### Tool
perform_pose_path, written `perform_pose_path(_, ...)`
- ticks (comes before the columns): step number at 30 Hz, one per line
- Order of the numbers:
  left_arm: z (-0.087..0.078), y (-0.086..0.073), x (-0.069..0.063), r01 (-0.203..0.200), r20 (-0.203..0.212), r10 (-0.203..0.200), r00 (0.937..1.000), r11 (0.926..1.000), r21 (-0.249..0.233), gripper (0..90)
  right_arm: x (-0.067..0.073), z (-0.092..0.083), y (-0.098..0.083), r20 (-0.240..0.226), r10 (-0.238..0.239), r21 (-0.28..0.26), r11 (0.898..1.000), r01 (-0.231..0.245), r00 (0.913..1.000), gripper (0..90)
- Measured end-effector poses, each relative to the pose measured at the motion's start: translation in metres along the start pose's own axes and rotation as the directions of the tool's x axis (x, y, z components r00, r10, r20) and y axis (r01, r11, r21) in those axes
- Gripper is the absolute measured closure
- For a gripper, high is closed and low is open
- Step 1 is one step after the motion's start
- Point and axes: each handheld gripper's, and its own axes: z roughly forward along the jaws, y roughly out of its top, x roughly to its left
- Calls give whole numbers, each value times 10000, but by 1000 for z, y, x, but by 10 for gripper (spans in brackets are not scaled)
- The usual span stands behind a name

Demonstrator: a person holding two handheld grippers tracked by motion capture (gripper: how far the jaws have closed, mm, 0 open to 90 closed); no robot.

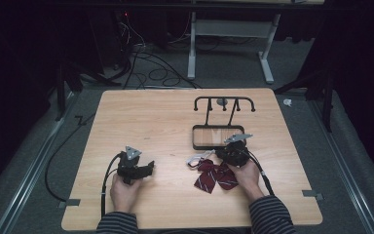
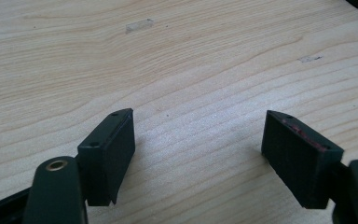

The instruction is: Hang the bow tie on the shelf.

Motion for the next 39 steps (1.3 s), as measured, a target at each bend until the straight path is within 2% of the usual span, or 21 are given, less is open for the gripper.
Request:
perform_pose_path(6, 0, 0, 0, 11, 26, -12, 10000, 10000, 13, 263, 5, -9, 2, 18, -275, -275, 9992, 276, 9996, 886)
perform_pose_path(16, 0, 0, 0, 23, 15, -23, 10000, 10000, -1, 263, 10, -31, 5, 93, -400, -847, 9956, 406, 9992, 887)
perform_pose_path(29, 0, 0, 0, 16, 11, -16, 10000, 10000, 2, 263, 5, -64, 10, -118, -343, -1218, 9920, 326, 9993, 889)
perform_pose_path(33, 0, 0, 0, 18, 13, -18, 10000, 10000, 0, 263, 5, -72, 14, -317, -192, -1238, 9922, 151, 9993, 889)
perform_pose_path(39, 0, 0, 0, 19, 15, -19, 10000, 10000, 2, 263, 5, -84, 22, -410, -343, -1408, 9896, 282, 9986, 889)
